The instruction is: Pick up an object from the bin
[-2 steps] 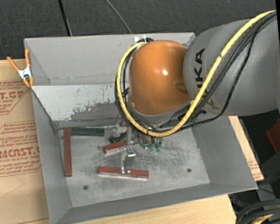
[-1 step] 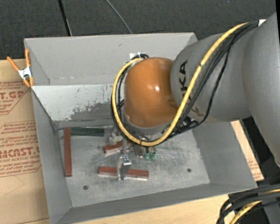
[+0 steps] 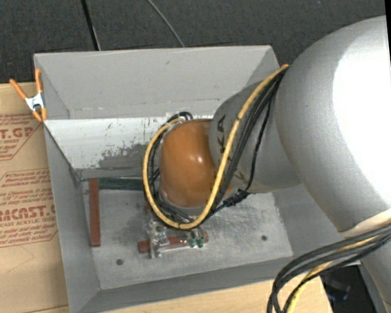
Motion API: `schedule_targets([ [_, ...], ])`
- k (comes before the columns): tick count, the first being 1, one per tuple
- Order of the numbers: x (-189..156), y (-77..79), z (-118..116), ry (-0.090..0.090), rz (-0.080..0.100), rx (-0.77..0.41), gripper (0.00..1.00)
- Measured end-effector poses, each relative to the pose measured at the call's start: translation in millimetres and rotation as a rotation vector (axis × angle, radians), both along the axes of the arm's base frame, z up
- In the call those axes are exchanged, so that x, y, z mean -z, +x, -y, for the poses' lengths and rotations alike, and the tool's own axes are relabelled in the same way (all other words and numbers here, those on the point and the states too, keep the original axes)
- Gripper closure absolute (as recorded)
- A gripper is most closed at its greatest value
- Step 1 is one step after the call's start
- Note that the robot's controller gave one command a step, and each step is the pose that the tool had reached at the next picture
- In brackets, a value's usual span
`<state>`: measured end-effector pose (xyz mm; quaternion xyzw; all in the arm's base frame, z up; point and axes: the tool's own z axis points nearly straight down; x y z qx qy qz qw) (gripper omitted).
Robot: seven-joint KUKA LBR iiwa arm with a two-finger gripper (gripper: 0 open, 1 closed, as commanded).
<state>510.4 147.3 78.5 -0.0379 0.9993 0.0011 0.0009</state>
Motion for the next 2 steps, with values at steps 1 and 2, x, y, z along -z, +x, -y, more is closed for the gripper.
schedule_targets([
  [1,0,0.0,0,0.0,0.0,0.0,1.0],
  [2,-170,12.2,15,-0.002,-0.002,-0.026,1.0],
])
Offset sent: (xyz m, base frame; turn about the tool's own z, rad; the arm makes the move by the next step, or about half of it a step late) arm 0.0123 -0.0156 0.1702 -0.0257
